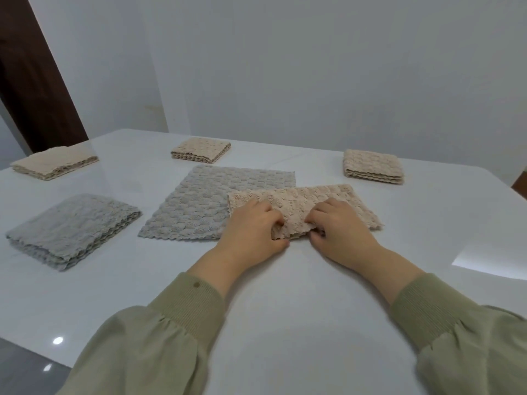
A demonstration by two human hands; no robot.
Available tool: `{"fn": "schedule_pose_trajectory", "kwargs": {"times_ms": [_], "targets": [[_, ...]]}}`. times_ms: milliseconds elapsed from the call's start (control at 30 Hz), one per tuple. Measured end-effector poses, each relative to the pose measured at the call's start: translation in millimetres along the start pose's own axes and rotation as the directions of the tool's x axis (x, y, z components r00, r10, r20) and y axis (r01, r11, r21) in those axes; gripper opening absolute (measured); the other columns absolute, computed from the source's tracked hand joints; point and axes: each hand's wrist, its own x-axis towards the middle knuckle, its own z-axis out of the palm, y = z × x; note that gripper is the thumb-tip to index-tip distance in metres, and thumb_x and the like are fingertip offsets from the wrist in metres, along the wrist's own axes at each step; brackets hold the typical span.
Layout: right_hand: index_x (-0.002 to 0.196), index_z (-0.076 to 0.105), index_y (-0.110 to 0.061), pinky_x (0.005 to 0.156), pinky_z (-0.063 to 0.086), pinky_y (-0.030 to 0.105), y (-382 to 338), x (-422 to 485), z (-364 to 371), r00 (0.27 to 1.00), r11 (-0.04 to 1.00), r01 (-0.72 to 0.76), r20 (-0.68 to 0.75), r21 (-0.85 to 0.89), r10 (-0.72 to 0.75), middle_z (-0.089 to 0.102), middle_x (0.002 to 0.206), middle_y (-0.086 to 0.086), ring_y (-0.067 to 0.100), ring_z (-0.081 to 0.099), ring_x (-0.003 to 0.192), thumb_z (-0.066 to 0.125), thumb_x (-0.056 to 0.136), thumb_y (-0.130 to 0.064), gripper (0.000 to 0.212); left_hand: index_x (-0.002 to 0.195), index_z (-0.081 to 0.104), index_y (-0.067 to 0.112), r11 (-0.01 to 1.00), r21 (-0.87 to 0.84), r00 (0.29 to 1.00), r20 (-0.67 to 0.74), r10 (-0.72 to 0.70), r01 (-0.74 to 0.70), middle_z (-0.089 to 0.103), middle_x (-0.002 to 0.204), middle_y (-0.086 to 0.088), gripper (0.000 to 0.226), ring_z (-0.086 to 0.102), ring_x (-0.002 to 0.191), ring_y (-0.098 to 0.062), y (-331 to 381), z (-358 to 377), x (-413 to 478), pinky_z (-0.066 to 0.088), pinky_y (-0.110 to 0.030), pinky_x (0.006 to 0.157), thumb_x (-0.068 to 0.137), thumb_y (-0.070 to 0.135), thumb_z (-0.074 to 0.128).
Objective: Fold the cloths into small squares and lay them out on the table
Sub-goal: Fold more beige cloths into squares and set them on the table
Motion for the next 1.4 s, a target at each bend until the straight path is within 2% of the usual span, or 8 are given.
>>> {"fn": "schedule_pose_trajectory", "kwargs": {"times_ms": [200,333,500,700,900,1067,1200,1400], "targets": [[0.069,0.058,-0.008,0.067,0.032,0.03,-9,6,-6,0.971,0.988,-0.118,-0.198,0.095,0.135,0.058,0.066,0.003,0.025,0.049,0.071,0.052,0.071,-0.011,0.007,0.106,0.06,0.021,0.998,0.063,0.995,-0.102,0.02,-0.014,0.053,0.106,0.001,0.042,0.046,0.101,-0.022,0,4,3,0.039,-0.035,0.086,0.07,0.04,0.067],[0.076,0.056,-0.009,0.068,0.036,0.034,-8,2,-6,0.98,0.985,-0.116,-0.146,0.126,0.134,0.057,0.07,0.002,0.025,0.048,0.075,0.053,0.075,-0.02,0.011,0.085,0.066,0.011,0.998,-0.03,0.964,-0.262,0.041,-0.051,0.062,0.085,-0.005,0.018,0.055,0.08,-0.029,-3,4,4,0.043,-0.034,0.067,0.067,0.011,0.065],[0.105,0.055,-0.016,0.089,0.035,0.033,-11,1,-4,0.995,0.995,-0.095,0.031,0.032,0.095,0.058,0.098,-0.002,0.02,0.049,0.095,0.062,0.072,-0.038,0.039,0.091,0.071,0.008,0.989,-0.148,0.923,-0.382,-0.039,-0.02,0.067,0.086,-0.004,0.018,0.059,0.084,-0.025,-10,1,4,0.036,-0.026,0.071,0.073,0.006,0.068],[0.073,0.058,-0.01,0.074,0.03,0.036,16,4,-4,0.91,0.943,-0.324,-0.3,-0.081,0.287,0.058,0.07,0.006,0.031,0.053,0.071,0.05,0.063,-0.011,0.013,0.092,0.071,0.009,0.974,-0.219,0.9,-0.413,-0.141,0.053,0.068,0.088,-0.002,0.016,0.059,0.086,-0.021,-19,-11,7,0.038,-0.023,0.074,0.077,0.005,0.065],[0.09,0.058,-0.011,0.088,0.033,0.042,33,-1,-10,0.845,0.817,-0.529,-0.053,-0.231,0.533,0.06,0.092,0.008,0.032,0.05,0.094,0.051,0.079,-0.013,0.013,0.092,0.069,0.019,0.801,-0.535,0.856,-0.249,-0.452,0.268,0.064,0.085,0.008,0.01,0.056,0.082,-0.012,-36,-22,6,0.04,-0.022,0.07,0.086,0.015,0.063],[0.068,0.05,-0.005,0.059,0.023,0.034,39,5,-25,0.708,0.753,-0.546,-0.279,0.369,0.649,0.053,0.066,0.01,0.031,0.046,0.069,0.046,0.081,-0.005,0.014,0.066,0.051,0.015,0.544,-0.767,0.793,-0.077,-0.605,0.341,0.051,0.061,-0.001,0.028,0.045,0.056,-0.016,-44,-23,11,0.034,-0.027,0.055,0.087,0.026,0.064],[0.067,0.058,-0.014,0.055,0.035,0.014,37,17,-42,0.661,0.579,-0.441,-0.189,0.686,0.727,0.057,0.067,-0.001,0.014,0.049,0.065,0.054,0.081,-0.004,0.018,0.084,0.06,-0.002,0.225,-0.93,0.787,0.098,-0.61,0.29,0.06,0.073,-0.01,0.04,0.056,0.068,-0.021,-59,-24,16,0.046,-0.033,0.068,0.08,0.036,0.071],[0.065,0.058,-0.009,0.055,0.033,0.026,49,37,-32,0.655,0.594,-0.509,-0.167,0.624,0.737,0.05,0.059,0.001,0.018,0.044,0.062,0.061,0.087,-0.017,0.024,0.07,0.062,0.021,0.436,-0.843,0.72,-0.088,-0.688,0.314,0.061,0.07,0.004,0.016,0.054,0.068,-0.018,-67,-18,29,0.042,-0.028,0.066,0.084,0.016,0.068]]}}
